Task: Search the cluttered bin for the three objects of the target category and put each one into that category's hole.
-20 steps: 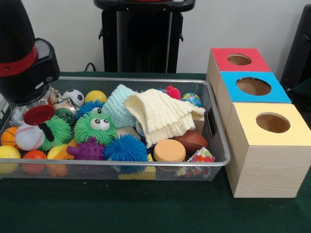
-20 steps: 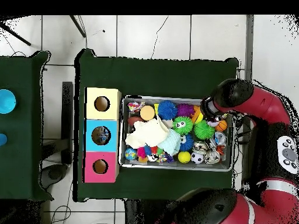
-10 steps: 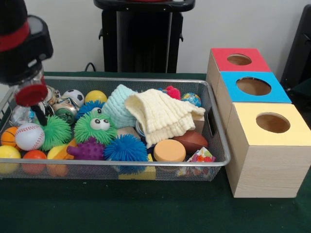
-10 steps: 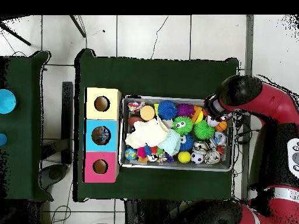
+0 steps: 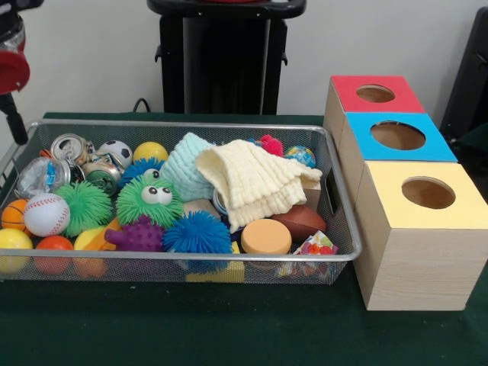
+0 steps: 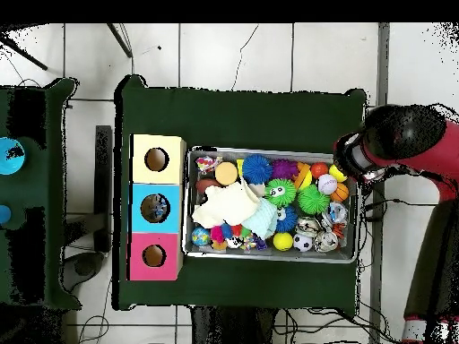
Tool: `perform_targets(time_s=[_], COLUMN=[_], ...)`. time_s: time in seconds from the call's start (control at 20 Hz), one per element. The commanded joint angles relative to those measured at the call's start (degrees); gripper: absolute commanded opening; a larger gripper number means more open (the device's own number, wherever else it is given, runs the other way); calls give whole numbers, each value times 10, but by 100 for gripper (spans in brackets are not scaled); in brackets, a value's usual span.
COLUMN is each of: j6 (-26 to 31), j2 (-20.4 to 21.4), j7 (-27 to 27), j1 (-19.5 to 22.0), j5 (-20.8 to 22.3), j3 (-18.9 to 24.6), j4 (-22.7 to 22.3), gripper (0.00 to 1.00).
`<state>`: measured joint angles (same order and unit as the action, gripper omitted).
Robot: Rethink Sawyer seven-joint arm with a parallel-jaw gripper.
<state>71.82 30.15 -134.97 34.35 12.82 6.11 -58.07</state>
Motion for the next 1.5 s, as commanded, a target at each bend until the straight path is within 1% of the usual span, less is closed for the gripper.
perform_targets(time_s=[0.05,0.1,0.2,0.3,0.45,0.65,0.85,1.0,1.15,1.35,1.5], j6=[-5,-31,-44,-49,-22,-8,16,24,0,-42,-46], j2=[9,16,34,50,62,75,64,68,86,118,125], j7=[128,131,138,151,162,171,172,169,148,89,61], j1=[9,18,31,44,51,63,66,71,66,46,32], j5=[8,4,0,-3,3,6,11,10,6,-8,-12], j3=[39,41,40,43,42,47,54,53,47,34,30], j4=[-89,-112,-140,-153,-142,-140,-115,-123,-157,-222,-237], gripper=[100,100,100,100,100,100,100,100,100,100,100])
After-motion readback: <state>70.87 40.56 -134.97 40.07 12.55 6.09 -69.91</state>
